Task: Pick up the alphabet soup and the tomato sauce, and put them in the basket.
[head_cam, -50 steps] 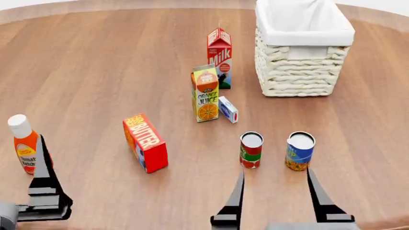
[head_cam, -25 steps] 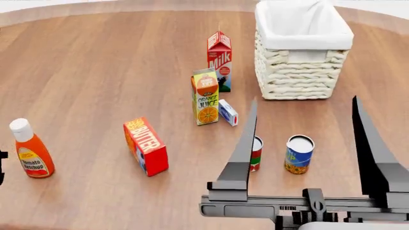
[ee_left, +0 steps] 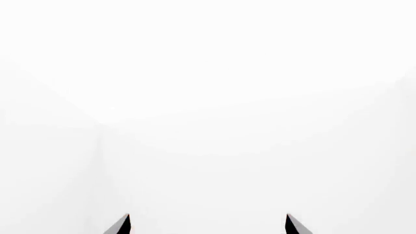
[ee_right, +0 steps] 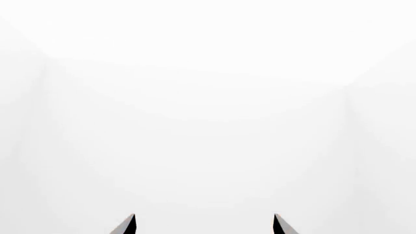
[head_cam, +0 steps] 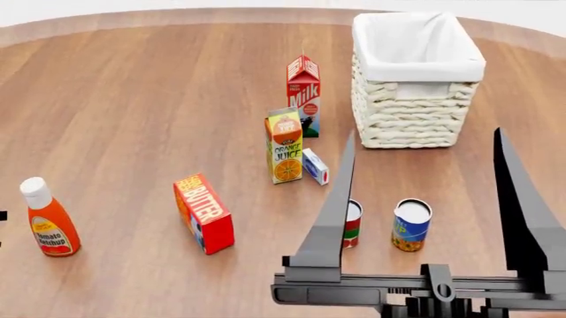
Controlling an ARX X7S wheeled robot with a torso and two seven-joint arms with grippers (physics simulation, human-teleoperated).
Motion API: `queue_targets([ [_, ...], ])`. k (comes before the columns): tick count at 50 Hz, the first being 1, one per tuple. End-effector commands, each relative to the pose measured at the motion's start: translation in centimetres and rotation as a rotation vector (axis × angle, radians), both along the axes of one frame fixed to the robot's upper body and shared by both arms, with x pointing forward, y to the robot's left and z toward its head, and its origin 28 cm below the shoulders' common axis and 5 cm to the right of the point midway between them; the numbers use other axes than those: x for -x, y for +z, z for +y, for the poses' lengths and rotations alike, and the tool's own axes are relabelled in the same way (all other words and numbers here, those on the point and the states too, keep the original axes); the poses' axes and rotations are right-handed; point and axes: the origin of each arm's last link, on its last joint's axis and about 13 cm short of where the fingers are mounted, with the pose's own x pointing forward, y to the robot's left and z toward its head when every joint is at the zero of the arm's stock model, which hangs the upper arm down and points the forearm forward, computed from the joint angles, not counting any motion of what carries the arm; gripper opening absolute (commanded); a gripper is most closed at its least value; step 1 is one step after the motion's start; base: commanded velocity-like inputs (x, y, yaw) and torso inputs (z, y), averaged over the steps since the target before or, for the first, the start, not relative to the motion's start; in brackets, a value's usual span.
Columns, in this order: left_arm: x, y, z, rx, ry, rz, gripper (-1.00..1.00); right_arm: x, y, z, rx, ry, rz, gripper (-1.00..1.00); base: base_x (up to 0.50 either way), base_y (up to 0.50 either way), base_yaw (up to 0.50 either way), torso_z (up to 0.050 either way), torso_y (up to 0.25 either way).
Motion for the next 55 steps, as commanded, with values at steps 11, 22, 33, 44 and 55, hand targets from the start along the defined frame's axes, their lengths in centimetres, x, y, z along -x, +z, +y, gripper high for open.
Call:
queue_targets([
  [11, 0.1, -0.1, -0.1, 0.01, -0.015, -0.008, 1.0, 0.2, -0.1, 0.2, 0.004, 0.009, 0.003, 1.0, 0.0, 0.0, 0.0, 0.036, 0.0],
  [22, 0.1, 0.0, -0.2, 0.009, -0.019, -0.014, 1.0, 0.2, 0.1, 0.3, 0.006, 0.012, -0.001, 1.0, 0.0, -0.25, 0.0, 0.0, 0.0],
  [33, 0.1, 0.1, -0.2, 0.005, -0.022, -0.014, 1.0, 0.2, 0.0, 0.3, 0.012, 0.01, 0.0, 1.0, 0.0, -0.26, 0.0, 0.0, 0.0],
  [44, 0.2, 0.0, -0.3, 0.006, -0.025, -0.015, 1.0, 0.1, -0.3, 0.4, 0.036, -0.003, 0.011, 1.0, 0.0, -0.04, 0.0, 0.0, 0.0],
  [55, 0.2, -0.1, -0.3, 0.003, -0.026, -0.015, 1.0, 0.1, 0.0, 0.4, 0.044, -0.007, 0.01, 1.0, 0.19, 0.0, 0.0, 0.0, 0.0],
])
